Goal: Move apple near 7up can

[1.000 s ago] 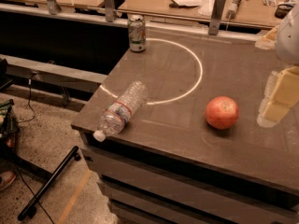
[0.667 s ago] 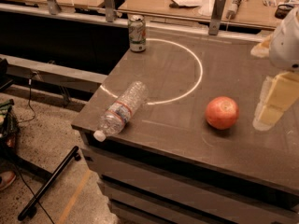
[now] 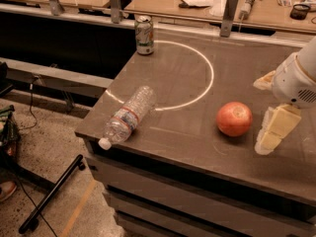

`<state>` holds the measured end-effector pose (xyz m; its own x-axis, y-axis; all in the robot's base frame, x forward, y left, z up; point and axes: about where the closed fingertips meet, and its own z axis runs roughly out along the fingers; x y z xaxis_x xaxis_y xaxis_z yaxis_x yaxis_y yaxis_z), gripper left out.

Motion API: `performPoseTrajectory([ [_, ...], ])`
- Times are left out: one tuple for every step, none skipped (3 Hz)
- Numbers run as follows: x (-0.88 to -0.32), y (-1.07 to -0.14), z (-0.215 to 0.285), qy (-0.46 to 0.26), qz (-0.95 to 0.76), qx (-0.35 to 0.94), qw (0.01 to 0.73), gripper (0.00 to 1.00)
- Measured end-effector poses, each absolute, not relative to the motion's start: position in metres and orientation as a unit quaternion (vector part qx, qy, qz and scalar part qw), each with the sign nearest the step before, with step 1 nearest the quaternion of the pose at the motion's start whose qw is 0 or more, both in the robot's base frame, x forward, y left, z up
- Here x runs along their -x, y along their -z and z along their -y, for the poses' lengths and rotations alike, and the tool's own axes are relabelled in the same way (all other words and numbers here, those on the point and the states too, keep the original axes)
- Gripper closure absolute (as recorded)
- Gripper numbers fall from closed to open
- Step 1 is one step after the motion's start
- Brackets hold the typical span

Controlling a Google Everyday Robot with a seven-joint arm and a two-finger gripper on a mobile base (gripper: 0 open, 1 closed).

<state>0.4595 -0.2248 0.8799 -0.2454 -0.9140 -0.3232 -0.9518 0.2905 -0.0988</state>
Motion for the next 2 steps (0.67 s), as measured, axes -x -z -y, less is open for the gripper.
performPoseTrajectory([
  [-0.463,-0.858,0.218,-0.105,-0.785,0.583,0.181,0.13],
  [-0.466,-0.844,0.209,-0.161,-0.782,0.565,0.208,0.44],
])
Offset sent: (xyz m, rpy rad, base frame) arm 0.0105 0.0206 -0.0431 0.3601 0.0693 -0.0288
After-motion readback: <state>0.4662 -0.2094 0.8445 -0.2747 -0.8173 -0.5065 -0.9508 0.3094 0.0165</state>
